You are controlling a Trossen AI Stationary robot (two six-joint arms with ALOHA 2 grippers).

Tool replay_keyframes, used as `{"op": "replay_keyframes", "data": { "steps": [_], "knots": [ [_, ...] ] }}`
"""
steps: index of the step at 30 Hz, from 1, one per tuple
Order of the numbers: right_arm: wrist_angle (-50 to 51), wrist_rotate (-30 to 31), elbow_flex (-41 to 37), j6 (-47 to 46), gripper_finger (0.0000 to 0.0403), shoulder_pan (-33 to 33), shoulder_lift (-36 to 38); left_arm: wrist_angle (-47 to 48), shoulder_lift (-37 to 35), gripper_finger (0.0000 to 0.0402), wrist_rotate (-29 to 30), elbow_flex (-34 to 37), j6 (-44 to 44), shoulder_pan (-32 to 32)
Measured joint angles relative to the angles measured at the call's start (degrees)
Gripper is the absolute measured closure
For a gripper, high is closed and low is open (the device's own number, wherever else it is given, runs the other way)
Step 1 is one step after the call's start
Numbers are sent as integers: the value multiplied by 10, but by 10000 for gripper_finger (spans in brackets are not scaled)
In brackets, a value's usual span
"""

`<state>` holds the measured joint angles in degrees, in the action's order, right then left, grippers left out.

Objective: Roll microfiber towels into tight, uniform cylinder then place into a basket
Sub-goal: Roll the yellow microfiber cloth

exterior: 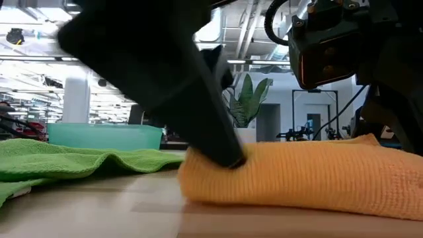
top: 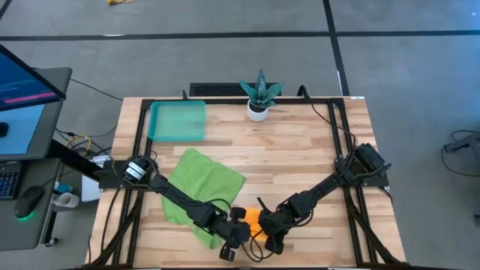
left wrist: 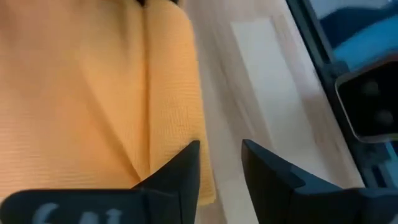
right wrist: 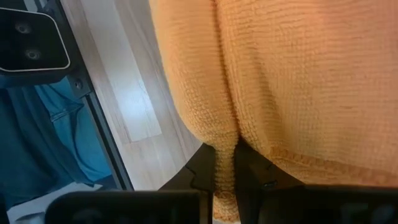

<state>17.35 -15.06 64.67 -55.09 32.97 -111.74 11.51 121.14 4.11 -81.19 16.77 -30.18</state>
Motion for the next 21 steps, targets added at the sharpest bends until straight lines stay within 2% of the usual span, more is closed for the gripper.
{"op": "replay_keyframes", "data": {
  "steps": [12,17,21],
  "knots": [
    [0,-14,0,-1,350,-1,0,28,-1,304,67,0,64,6],
    [0,-19,0,-6,350,-4,0,36,7,311,66,-2,79,17],
    [-1,-21,0,-6,350,-5,-1,33,22,314,36,-4,84,31]
  ]
}}
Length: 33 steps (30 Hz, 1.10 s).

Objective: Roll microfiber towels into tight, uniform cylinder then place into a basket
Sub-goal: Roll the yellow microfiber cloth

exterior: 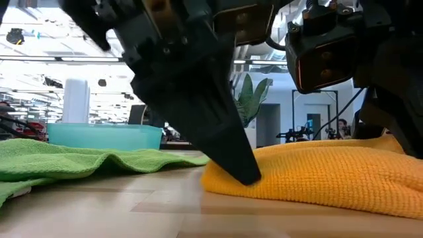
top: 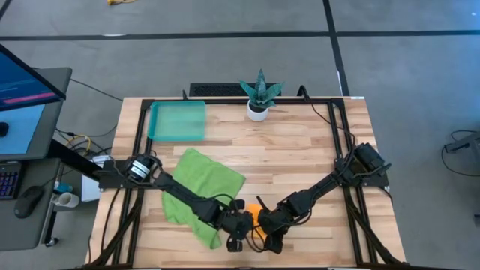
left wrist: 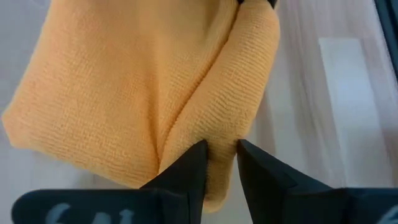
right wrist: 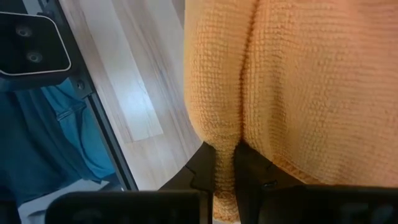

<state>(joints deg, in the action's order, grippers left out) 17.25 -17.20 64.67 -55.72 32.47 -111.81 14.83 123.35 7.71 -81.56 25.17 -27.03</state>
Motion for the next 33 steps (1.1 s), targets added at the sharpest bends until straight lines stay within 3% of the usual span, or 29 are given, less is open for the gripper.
{"op": "replay_keyframes", "data": {
  "steps": [9,21,28,33],
  "knots": [
    [0,-8,0,-1,336,0,0,20,10,315,-29,0,64,5],
    [8,-33,1,1,227,-9,0,21,10,315,-76,1,88,9],
    [44,-33,-1,51,206,-8,20,21,10,315,-72,1,92,9],
    [141,73,-3,78,208,10,82,20,10,315,-74,1,93,9]
  ]
}}
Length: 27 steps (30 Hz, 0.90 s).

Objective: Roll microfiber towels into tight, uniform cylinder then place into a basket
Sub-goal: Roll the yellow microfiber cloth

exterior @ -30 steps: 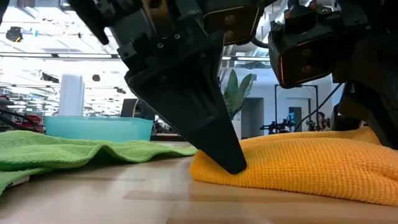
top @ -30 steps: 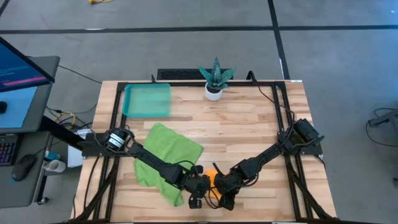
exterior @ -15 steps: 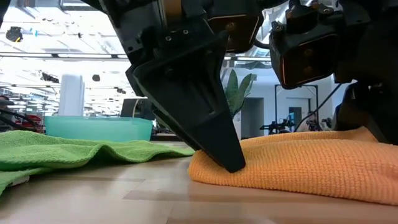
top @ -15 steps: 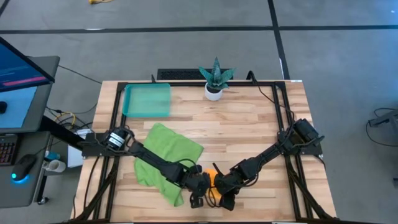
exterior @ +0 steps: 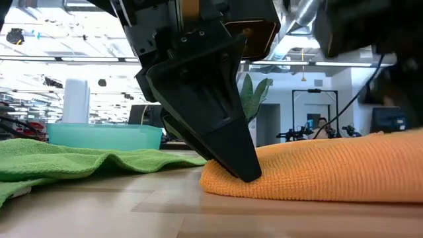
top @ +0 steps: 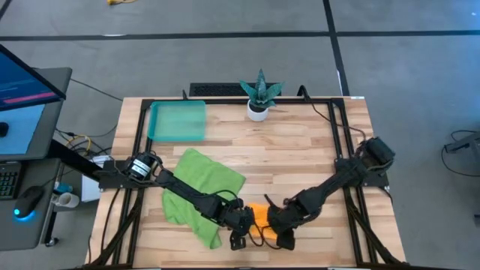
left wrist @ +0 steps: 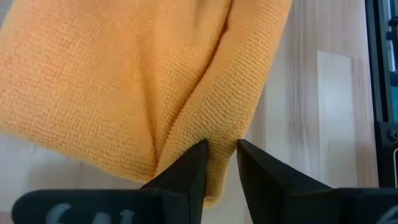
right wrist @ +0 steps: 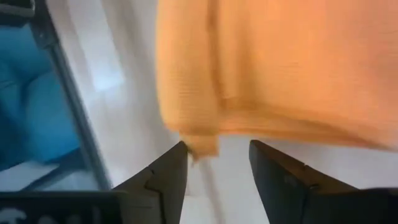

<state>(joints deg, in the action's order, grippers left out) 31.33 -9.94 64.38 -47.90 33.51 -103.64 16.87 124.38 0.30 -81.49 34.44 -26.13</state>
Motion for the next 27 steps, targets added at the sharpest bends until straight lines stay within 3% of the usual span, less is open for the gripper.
{"op": "replay_keyframes", "data": {
  "steps": [6,12,19,27],
  "knots": [
    [-7,186,2,20,211,81,63,-7,0,315,0,1,0,0],
    [-48,305,2,29,210,148,41,-10,0,315,0,2,18,1],
    [-172,323,3,116,237,163,-33,-12,0,315,2,2,29,1],
    [-182,324,3,111,332,148,-56,-12,0,315,2,2,29,2]
  ]
}}
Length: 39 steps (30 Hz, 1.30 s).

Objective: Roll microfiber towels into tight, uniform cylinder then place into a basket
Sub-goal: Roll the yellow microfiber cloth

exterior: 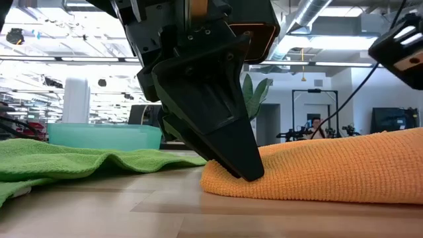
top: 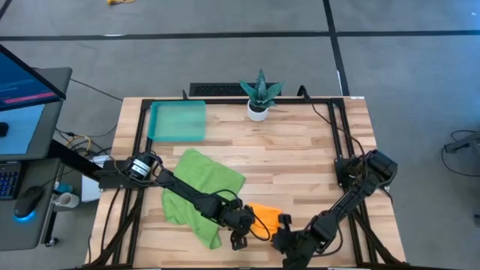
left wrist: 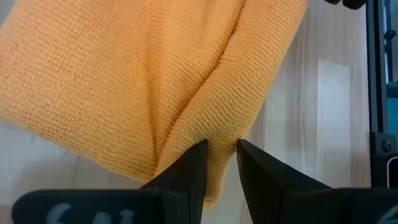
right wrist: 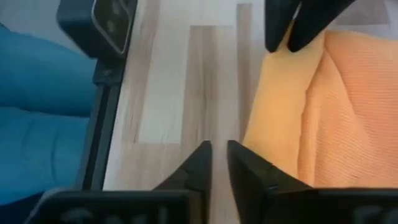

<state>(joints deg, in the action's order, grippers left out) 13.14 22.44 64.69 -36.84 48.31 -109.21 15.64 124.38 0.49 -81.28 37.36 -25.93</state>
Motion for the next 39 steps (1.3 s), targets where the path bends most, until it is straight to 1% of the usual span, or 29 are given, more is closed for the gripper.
{"op": "replay_keyframes", "data": {
  "steps": [5,9,12,17,20,27,29,33,37,39],
  "knots": [
    [48,1,0,-53,376,-16,0,0,0,315,0,0,0,0],
    [61,-10,1,-67,395,-27,-18,-1,0,315,1,0,-15,0],
    [75,-13,2,-93,397,-33,-22,-2,0,315,1,0,-17,0],
    [95,-13,2,-134,386,-37,-24,-3,0,315,2,0,-18,0],
    [128,-16,3,-159,387,-37,-23,-12,1,315,2,0,-24,0],
    [146,-32,3,-158,395,-39,-23,-39,-5,315,9,1,-77,-3],
    [147,-39,3,-158,393,-42,-23,-39,-10,315,34,2,-97,-8],
    [148,-48,3,-158,393,-46,-23,-33,-29,315,111,4,-166,-30],
    [149,-50,2,-156,393,-46,-23,-39,-38,315,175,3,-285,-60],
    [148,-50,2,-154,392,-46,-23,-39,-37,315,202,3,-328,-71]
  ]
}}
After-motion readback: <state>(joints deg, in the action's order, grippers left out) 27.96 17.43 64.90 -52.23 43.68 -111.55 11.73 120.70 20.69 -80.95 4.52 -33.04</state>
